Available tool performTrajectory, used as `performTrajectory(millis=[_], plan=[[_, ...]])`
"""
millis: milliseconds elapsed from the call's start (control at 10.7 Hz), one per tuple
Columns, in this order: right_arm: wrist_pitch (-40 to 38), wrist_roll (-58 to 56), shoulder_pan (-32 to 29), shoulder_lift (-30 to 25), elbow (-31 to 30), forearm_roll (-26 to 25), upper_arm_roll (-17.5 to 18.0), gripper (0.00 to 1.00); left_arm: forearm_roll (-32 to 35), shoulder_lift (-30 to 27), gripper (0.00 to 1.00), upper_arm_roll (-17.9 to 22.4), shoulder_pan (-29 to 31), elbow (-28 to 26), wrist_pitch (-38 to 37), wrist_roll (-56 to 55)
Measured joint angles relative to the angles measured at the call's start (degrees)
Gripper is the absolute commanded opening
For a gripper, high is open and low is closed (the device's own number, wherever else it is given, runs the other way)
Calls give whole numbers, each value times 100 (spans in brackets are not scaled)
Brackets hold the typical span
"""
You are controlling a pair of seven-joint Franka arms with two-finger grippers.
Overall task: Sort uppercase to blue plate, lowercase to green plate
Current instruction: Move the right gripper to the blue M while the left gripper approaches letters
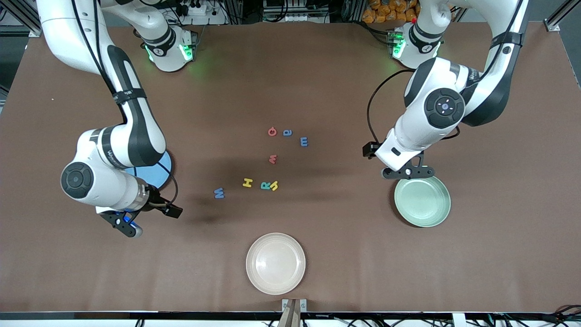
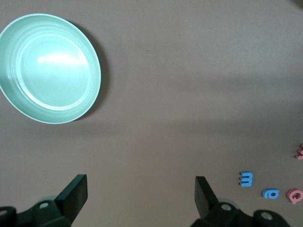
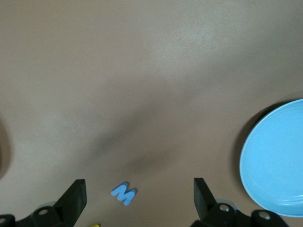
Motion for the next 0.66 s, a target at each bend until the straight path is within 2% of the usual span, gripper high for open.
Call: performTrajectory(millis=[468,655], plan=[[380,1149,373,274,0,-3,14,100,0,168,100,16,-90,-83,241,-13],[555,1889,445,345,0,-4,13,100,0,236,100,15,-204,-258,590,-163]])
